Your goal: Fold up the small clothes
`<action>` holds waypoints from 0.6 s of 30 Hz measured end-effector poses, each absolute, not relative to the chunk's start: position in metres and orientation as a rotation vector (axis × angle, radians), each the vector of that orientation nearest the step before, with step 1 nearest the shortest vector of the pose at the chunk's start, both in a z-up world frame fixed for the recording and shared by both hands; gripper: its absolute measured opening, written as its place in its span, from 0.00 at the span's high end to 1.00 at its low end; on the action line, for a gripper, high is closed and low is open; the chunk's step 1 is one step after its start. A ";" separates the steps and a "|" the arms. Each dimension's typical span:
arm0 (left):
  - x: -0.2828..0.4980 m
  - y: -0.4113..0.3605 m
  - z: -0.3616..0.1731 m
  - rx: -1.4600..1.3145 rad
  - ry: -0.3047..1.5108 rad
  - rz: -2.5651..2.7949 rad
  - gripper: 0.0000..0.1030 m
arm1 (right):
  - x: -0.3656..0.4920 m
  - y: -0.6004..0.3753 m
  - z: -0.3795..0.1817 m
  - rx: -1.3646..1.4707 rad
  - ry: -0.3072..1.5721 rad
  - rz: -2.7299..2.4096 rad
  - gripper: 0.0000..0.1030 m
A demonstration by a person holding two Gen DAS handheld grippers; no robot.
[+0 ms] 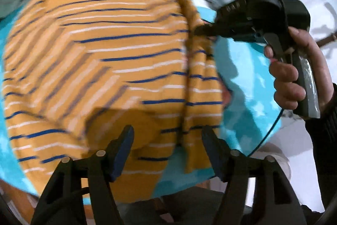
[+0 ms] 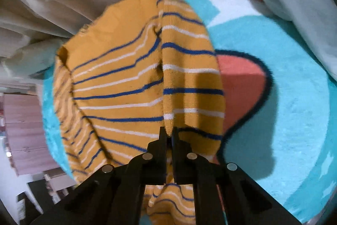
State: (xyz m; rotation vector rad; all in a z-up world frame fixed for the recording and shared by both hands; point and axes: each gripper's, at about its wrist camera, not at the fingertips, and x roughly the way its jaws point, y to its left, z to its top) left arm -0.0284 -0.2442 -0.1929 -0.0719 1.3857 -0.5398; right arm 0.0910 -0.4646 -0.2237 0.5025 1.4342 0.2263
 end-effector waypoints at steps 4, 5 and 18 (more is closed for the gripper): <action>-0.022 -0.269 -0.214 -0.062 1.433 -0.602 0.33 | 0.085 -0.487 -0.221 0.557 1.446 0.251 0.96; -0.021 -0.275 -0.219 -0.051 1.443 -0.607 0.33 | 0.083 -0.491 -0.220 0.566 1.439 0.264 0.96; -0.021 -0.312 -0.249 0.061 1.528 -0.669 0.97 | 0.092 -0.487 -0.223 0.516 1.433 0.280 0.94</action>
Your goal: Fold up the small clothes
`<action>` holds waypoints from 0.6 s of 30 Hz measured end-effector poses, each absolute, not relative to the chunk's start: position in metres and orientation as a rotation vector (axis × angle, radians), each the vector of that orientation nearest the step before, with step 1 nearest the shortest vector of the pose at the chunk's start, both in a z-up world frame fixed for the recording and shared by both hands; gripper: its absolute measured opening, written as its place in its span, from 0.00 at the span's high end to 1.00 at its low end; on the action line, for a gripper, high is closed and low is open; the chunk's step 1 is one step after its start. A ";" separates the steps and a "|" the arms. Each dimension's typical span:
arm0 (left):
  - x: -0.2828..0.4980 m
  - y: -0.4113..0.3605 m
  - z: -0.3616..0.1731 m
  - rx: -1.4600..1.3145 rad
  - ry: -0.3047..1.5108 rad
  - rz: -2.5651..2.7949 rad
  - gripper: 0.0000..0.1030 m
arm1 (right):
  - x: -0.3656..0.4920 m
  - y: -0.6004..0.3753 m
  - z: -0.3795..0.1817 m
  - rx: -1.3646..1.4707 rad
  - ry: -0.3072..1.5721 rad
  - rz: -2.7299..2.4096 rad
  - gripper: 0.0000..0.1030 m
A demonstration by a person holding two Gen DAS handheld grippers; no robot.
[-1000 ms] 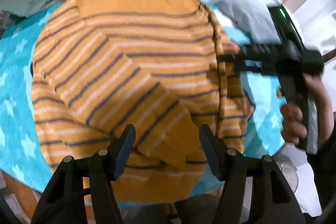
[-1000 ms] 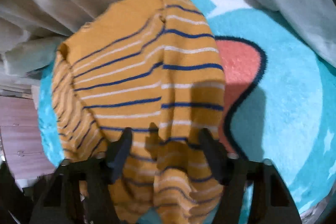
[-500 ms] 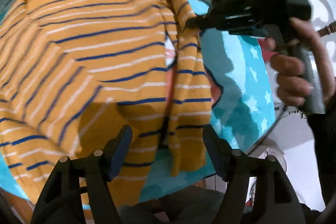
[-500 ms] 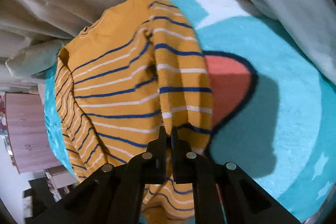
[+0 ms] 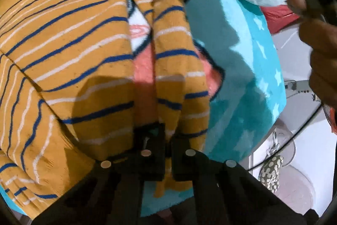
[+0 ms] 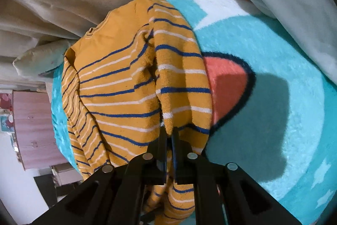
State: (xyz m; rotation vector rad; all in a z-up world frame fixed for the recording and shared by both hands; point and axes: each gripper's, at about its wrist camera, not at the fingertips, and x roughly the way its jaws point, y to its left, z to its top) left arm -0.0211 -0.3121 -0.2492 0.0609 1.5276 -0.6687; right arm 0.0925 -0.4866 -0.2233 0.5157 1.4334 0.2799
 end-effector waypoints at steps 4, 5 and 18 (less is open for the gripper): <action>-0.028 -0.311 -0.227 -0.011 1.492 -0.727 0.97 | 0.108 -0.476 -0.225 0.439 1.433 0.252 0.41; -0.028 -0.311 -0.223 -0.025 1.490 -0.734 0.97 | 0.113 -0.474 -0.225 0.429 1.428 0.254 0.39; -0.012 -0.222 -0.130 -0.225 1.353 -0.750 0.97 | 0.150 -0.444 -0.160 0.369 1.380 0.322 0.96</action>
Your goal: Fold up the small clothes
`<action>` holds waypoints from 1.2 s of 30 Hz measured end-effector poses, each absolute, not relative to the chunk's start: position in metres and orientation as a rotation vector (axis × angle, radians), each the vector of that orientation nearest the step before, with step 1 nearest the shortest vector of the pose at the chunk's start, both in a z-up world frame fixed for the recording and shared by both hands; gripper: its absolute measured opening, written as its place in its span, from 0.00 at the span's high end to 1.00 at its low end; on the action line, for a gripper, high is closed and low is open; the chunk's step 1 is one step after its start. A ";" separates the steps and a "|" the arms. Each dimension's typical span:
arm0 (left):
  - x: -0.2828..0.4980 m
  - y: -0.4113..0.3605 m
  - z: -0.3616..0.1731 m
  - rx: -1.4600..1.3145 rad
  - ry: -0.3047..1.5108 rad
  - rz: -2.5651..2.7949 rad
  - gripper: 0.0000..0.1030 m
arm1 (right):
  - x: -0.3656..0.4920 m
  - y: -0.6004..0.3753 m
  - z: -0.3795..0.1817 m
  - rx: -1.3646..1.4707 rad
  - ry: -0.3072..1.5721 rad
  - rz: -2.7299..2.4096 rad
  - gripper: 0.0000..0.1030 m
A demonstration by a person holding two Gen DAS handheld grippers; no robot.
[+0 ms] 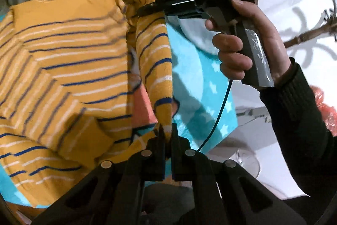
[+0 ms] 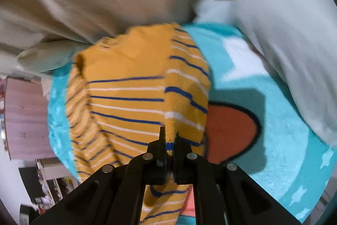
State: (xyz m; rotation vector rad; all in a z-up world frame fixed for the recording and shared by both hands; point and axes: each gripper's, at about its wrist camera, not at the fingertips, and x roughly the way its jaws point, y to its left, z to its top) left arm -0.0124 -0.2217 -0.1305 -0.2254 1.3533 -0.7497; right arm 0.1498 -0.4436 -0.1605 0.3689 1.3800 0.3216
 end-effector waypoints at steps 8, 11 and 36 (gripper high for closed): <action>0.016 -0.116 -0.146 -0.288 1.390 -0.582 0.97 | 0.183 -0.311 -0.156 0.287 1.412 0.493 0.94; 0.032 -0.077 -0.186 -0.322 1.444 -0.495 0.93 | 0.195 -0.269 -0.196 0.270 1.460 0.483 0.86; 0.113 -0.054 -0.244 -0.235 1.596 -0.588 0.96 | 0.142 -0.375 -0.260 0.732 1.374 -0.001 0.94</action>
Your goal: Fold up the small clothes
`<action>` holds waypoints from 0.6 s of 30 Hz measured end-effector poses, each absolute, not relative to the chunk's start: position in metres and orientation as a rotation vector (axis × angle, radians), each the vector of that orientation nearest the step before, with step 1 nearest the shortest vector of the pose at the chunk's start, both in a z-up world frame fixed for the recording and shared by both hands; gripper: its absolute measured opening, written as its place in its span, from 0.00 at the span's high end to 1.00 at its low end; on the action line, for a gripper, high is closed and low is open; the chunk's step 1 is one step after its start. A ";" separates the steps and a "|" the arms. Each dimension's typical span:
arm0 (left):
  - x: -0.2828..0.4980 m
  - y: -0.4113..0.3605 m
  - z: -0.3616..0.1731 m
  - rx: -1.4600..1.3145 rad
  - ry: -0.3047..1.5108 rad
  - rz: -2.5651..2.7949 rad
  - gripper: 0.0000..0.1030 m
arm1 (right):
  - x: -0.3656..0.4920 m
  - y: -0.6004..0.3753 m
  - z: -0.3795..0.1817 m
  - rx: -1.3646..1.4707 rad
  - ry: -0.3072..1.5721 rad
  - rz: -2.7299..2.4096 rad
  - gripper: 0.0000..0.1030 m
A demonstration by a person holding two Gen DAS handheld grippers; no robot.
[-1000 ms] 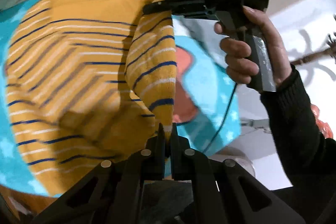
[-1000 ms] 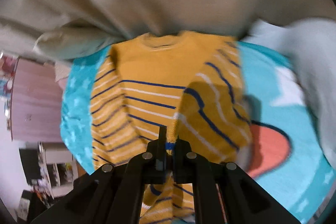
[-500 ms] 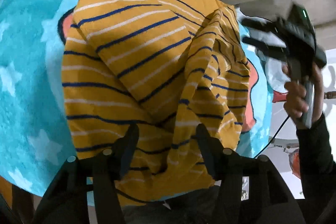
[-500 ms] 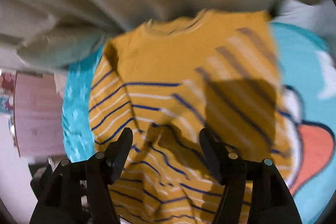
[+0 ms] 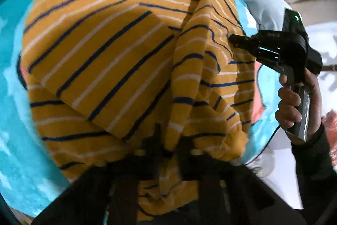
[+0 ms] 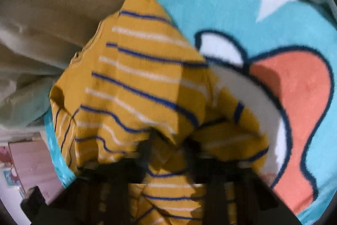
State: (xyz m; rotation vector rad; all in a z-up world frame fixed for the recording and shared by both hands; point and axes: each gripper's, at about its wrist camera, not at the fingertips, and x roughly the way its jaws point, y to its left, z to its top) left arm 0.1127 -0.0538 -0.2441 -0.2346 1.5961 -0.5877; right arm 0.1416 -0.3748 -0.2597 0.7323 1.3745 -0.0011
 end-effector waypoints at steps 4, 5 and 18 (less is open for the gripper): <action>0.122 -0.035 -0.231 -0.289 1.552 -0.623 0.96 | 0.135 -0.385 -0.220 0.702 1.296 -0.037 0.94; 0.124 -0.033 -0.235 -0.269 1.558 -0.596 0.96 | 0.134 -0.386 -0.213 0.675 1.280 -0.049 0.94; 0.050 -0.025 -0.227 -0.132 1.502 -0.489 0.49 | 0.059 -0.320 -0.203 0.666 1.333 0.265 0.37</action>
